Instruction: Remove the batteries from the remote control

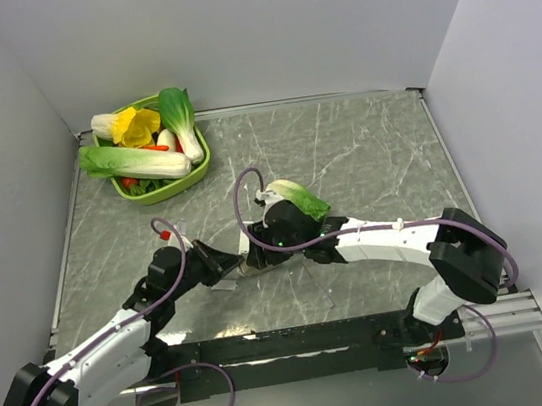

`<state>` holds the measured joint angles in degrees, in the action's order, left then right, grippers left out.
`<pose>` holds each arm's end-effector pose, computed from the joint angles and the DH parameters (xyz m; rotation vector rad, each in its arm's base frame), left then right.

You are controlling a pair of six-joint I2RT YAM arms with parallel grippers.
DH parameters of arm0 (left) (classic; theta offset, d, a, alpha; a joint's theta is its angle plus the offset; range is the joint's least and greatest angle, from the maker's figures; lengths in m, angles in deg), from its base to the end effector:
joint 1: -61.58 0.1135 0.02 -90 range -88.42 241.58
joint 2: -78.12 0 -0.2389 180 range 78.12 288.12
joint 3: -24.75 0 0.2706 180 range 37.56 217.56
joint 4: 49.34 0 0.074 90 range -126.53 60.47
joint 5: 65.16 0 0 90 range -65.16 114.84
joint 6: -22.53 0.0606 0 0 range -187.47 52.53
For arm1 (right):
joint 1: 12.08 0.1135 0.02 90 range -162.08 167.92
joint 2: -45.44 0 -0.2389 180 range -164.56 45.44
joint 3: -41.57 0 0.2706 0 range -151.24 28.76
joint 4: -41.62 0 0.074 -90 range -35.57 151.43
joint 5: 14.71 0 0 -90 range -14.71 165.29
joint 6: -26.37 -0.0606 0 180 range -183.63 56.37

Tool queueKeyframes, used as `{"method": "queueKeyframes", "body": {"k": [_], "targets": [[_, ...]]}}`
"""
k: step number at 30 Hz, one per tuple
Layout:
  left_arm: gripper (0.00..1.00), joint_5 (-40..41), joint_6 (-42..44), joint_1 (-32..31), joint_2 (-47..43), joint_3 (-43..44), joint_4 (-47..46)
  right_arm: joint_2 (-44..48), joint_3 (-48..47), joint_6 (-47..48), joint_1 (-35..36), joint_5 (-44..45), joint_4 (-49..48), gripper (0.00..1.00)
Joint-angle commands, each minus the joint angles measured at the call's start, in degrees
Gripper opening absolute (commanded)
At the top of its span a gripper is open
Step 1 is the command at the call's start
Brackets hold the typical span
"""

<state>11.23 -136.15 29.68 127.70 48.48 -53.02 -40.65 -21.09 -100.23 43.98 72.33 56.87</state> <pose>0.1892 -0.1345 0.1272 -0.5293 2.1543 -1.3123 0.1967 0.2979 0.1602 -0.4374 2.3737 0.8817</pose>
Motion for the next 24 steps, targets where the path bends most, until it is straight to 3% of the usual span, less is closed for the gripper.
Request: {"method": "queueKeyframes", "body": {"k": [1, 7, 15, 24], "targets": [[0.01, 1.12, -0.13, -0.53, -0.01, 0.07, -0.47, -1.01, -2.71, -1.02, 0.99, 0.15, -1.82, 0.59], [0.01, 1.39, -0.31, -0.62, -0.1, 0.33, 0.05, -1.98, -3.5, -0.41, 2.65, 2.87, -0.51, 0.59], [0.01, 1.3, -0.48, -0.97, -0.01, 0.95, 0.49, -4.44, -10.44, 2.76, 8.45, 19.82, 12.41, 0.52], [0.01, 1.65, -0.4, -1.06, -0.54, 1.39, 1.64, -5.24, -10.1, 2.94, 9.07, 21.68, 14.35, 0.43]]}}
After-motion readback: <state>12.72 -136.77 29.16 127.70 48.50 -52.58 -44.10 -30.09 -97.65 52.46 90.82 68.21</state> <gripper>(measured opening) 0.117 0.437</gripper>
